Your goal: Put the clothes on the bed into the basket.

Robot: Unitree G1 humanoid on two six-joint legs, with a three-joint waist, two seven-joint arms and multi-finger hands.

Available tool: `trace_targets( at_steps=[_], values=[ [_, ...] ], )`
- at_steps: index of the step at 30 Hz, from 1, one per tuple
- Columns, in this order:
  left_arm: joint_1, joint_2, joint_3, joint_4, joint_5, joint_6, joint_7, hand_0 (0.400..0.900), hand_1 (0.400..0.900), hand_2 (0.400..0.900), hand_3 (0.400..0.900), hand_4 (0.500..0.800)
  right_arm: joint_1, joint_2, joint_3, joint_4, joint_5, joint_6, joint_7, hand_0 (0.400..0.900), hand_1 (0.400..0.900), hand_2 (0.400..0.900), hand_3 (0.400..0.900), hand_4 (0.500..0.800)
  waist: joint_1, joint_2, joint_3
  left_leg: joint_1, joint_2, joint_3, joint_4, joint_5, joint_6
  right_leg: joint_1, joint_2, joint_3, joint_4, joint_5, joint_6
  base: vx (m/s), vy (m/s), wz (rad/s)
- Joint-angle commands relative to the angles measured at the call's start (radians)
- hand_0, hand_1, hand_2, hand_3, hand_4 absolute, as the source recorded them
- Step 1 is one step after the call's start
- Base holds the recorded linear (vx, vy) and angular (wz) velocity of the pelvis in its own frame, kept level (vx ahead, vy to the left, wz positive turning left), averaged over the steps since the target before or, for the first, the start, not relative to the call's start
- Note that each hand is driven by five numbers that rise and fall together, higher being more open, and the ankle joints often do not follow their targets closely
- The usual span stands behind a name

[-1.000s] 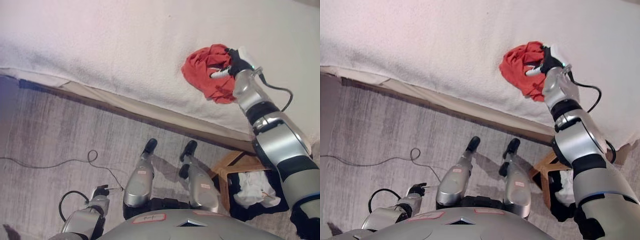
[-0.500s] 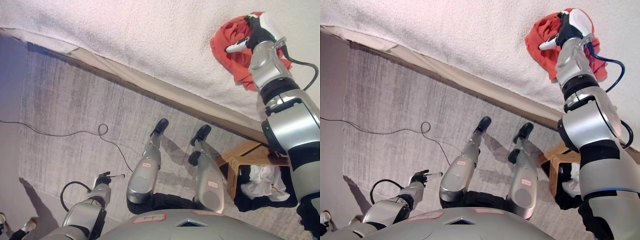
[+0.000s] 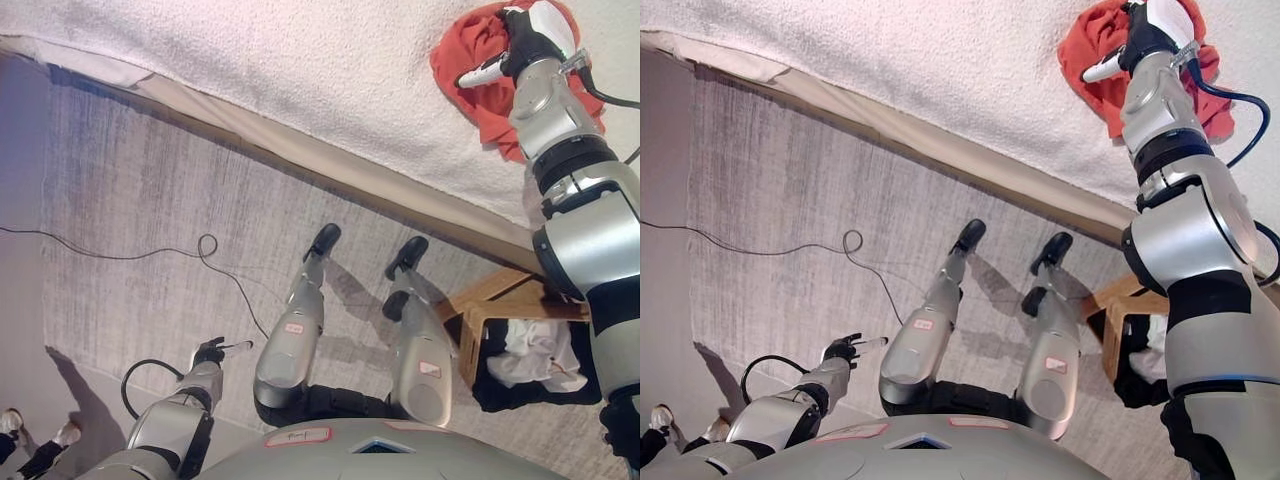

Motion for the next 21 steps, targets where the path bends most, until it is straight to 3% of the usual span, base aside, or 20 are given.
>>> trace_targets(
  at_steps=[1,19,21],
  values=[
    [0.069,0.065,-0.039,0.016,-0.035,0.012,0.015,0.9,0.9,0.9,0.9,0.8,-0.08,-0.029,0.052,0.027,0.028,-0.022,-0.004,0.4,0.4,0.4,0.4,0.5,0.017,0.007,-0.001,0.063,0.03,0.084,-0.131,0.07,0.031,-0.07,-0.048,0.136,0.153,-0.065,0.068,0.0,0.0,0.0],
    [0.085,0.048,-0.076,-0.025,-0.054,-0.005,0.012,0.9,0.9,0.9,0.9,0.8,-0.109,-0.049,0.074,0.064,0.018,-0.031,-0.024,0.4,0.4,0.4,0.4,0.5,0.014,0.029,0.002,0.095,0.015,0.095,-0.131,0.065,0.035,-0.019,-0.058,0.143,0.121,-0.044,0.077,-0.01,0.008,0.0],
    [0.089,0.043,-0.077,-0.026,-0.05,-0.007,0.009,0.9,0.9,0.9,0.9,0.8,-0.09,-0.062,0.062,0.063,0.015,-0.03,-0.03,0.4,0.4,0.4,0.4,0.5,0.005,0.025,-0.012,0.104,0.002,0.096,-0.131,0.081,0.036,0.004,-0.064,0.14,0.092,-0.001,0.075,-0.05,0.08,-0.06]
  ],
)
